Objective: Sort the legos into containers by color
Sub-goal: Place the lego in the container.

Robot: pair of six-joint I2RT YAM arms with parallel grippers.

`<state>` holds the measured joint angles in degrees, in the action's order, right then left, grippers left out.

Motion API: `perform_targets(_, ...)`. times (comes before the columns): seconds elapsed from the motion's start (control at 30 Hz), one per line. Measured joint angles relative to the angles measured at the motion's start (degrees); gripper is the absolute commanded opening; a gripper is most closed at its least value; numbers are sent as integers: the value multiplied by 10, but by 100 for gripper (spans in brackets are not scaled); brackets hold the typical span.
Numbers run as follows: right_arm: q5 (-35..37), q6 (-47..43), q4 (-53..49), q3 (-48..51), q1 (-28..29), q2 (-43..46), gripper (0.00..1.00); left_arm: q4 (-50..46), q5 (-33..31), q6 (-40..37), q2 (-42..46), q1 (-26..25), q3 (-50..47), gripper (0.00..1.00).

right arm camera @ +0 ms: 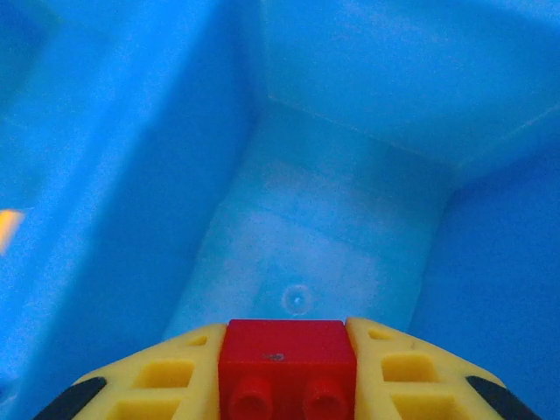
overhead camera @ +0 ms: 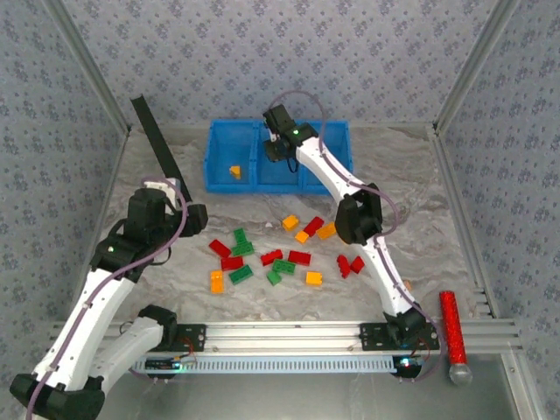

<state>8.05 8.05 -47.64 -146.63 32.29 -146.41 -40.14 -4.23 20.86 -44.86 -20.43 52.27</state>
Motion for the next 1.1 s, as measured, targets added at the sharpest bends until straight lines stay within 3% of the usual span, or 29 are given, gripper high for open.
perform_targets(0.27,-15,-30,12,-21,-7,-54,32,-4,3,10,-11,-13,-16,78)
perform_targets(0.4,-14,-37,12,-22,0,-58,39,-2,4,18,-26,-27,-28,78)
perform_targets(0.67,-14,-47,13,-22,4,-64,52,19,6,17,-46,-85,-38,81)
perform_targets(0.77,-14,-47,14,-21,4,-63,53,37,8,10,-70,-112,-41,81)
perform_targets(1.1,-21,-60,10,17,18,35,52,138,17,-31,-200,-192,-45,79)
